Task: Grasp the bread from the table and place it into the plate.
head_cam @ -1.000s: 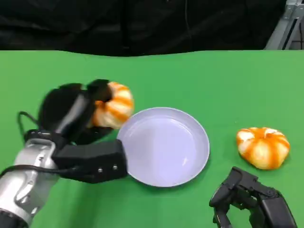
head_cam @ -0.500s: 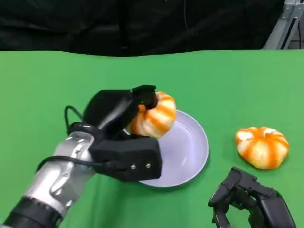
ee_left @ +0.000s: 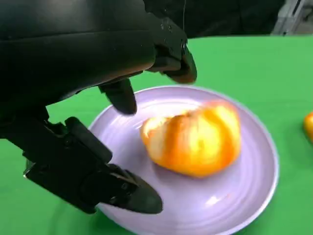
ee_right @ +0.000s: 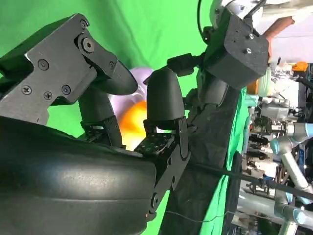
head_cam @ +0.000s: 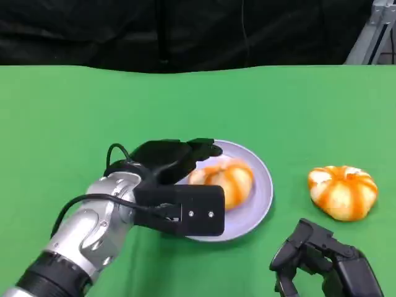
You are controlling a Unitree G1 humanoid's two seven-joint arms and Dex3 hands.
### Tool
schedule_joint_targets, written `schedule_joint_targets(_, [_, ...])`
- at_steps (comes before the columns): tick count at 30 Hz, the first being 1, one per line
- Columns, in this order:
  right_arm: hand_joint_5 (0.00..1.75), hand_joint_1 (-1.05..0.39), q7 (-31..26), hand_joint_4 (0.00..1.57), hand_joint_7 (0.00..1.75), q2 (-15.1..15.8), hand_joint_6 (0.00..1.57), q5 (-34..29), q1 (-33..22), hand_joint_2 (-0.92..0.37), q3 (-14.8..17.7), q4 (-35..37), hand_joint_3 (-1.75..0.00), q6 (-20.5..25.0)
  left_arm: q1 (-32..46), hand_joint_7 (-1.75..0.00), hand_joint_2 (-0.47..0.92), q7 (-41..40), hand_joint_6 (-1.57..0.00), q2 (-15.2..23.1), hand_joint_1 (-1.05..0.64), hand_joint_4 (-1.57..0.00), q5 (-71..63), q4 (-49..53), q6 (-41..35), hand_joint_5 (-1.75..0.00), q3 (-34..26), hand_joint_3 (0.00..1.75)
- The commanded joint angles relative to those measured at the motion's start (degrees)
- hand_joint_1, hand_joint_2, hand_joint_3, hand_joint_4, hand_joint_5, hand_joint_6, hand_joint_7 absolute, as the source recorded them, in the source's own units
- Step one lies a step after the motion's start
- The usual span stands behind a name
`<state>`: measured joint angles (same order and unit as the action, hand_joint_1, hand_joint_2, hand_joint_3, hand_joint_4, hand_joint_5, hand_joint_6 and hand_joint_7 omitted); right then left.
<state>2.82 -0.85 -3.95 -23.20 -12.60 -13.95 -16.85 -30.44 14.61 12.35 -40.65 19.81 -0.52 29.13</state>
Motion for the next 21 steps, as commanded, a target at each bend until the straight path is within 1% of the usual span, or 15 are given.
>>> schedule_joint_targets(1, [1.69,-0.07,-0.34,0.64,1.46,0.17,0.66,0.13,-0.11,-0.38,0.35,-0.20,-1.30,0.16,-1.50,-0.31,0.92,2.75,-0.01,2.26,-0.75,-0.09,-1.39,-2.15,-0.35,-0.90,0.80,0.23])
schedule_joint_targets(2, [1.69,-0.07,-0.34,0.64,1.46,0.18,0.66,0.16,-0.05,-0.38,0.39,-0.20,-1.30,0.18,-1.55,-0.34,0.92,3.11,-0.03,2.65,-0.75,-0.27,-1.39,-2.50,0.10,-0.97,0.81,0.24])
schedule_joint_targets(3, [1.69,-0.07,-0.34,0.64,1.46,0.20,0.66,0.13,0.01,-0.38,0.40,-0.24,-1.31,0.19,-1.53,-0.36,0.92,3.38,-0.04,3.03,-0.75,-0.42,-1.33,-2.89,0.53,-1.01,0.72,0.24])
schedule_joint_targets(4, [1.69,-0.07,-0.34,0.64,1.46,0.24,0.66,0.05,0.08,-0.38,0.41,-0.25,-1.31,0.15,-1.47,-0.38,0.92,3.43,-0.06,3.37,-0.75,-0.54,-1.33,-3.28,0.88,-0.98,0.59,0.24])
schedule_joint_targets(6, [1.69,-0.06,-0.34,0.64,1.46,0.30,0.66,-0.06,0.14,-0.38,0.42,-0.24,-1.31,0.08,-1.35,-0.40,0.92,3.40,-0.08,3.65,-0.74,-0.68,-1.33,-3.68,1.12,-0.94,0.44,0.23])
schedule_joint_targets(8, [1.69,-0.06,-0.11,0.64,1.46,0.31,0.66,0.51,0.18,-0.38,0.57,0.06,-1.31,-0.07,-0.33,-0.42,0.92,2.15,-0.13,4.50,-0.71,-0.72,-0.06,-5.41,2.40,-0.94,-1.15,0.21])
schedule_joint_targets(11, [1.69,-0.07,-0.28,0.64,1.46,0.19,0.66,0.43,0.25,-0.37,0.64,0.32,-1.31,-0.34,2.35,-0.46,0.92,-0.35,-0.26,5.94,-0.64,-0.73,3.65,-8.18,5.77,-1.01,-5.09,0.21])
schedule_joint_targets(13, [1.70,-0.07,-0.32,0.64,1.47,0.16,0.66,0.37,0.28,-0.37,0.65,0.39,-1.31,-0.42,2.97,-0.46,0.92,-0.68,-0.30,6.15,-0.62,-0.74,4.53,-8.61,6.59,-1.02,-5.96,0.21])
schedule_joint_targets(14, [1.70,-0.07,-0.29,0.64,1.47,0.22,0.66,0.31,0.31,-0.37,0.68,0.57,-1.31,-0.71,5.10,-0.46,0.92,-1.72,-0.31,6.50,-0.62,-0.74,6.51,-10.45,7.31,-1.02,-8.16,0.21])
schedule_joint_targets(15, [1.70,-0.07,-0.27,0.64,1.47,0.33,0.66,0.20,0.35,-0.38,0.74,0.76,-1.31,-0.93,8.03,-0.45,0.92,-2.57,-0.47,6.75,-0.57,-0.75,10.04,-12.48,8.66,-1.01,-11.23,0.22])
schedule_joint_targets(17, [1.70,-0.08,-0.23,0.64,1.47,0.52,0.66,0.10,0.32,-0.38,0.83,0.86,-1.30,-1.06,13.16,-0.39,0.92,-3.26,-0.72,7.00,-0.44,-0.75,16.76,-15.43,11.63,-1.08,-16.30,0.18])
schedule_joint_targets(18, [1.70,-0.08,-0.16,0.64,1.47,0.60,0.66,0.17,0.20,-0.39,0.87,0.69,-1.30,-0.92,15.59,-0.38,0.92,-2.89,-0.77,6.76,-0.40,-0.73,20.24,-16.54,12.87,-1.12,-18.28,0.17])
schedule_joint_targets(19, [1.70,-0.08,-0.10,0.64,1.47,0.63,0.66,0.30,0.07,-0.39,0.89,0.52,-1.29,-0.81,17.80,-0.40,0.92,-2.59,-0.83,6.52,-0.32,-0.72,23.23,-17.36,14.32,-1.17,-19.84,0.16])
schedule_joint_targets(21, [1.69,-0.07,-0.04,0.64,1.46,0.65,0.66,0.46,-0.05,-0.40,0.90,0.37,-1.29,-0.73,20.02,-0.47,0.90,-2.14,-0.85,6.31,-0.24,-0.71,26.33,-18.14,15.94,-1.23,-21.34,0.20])
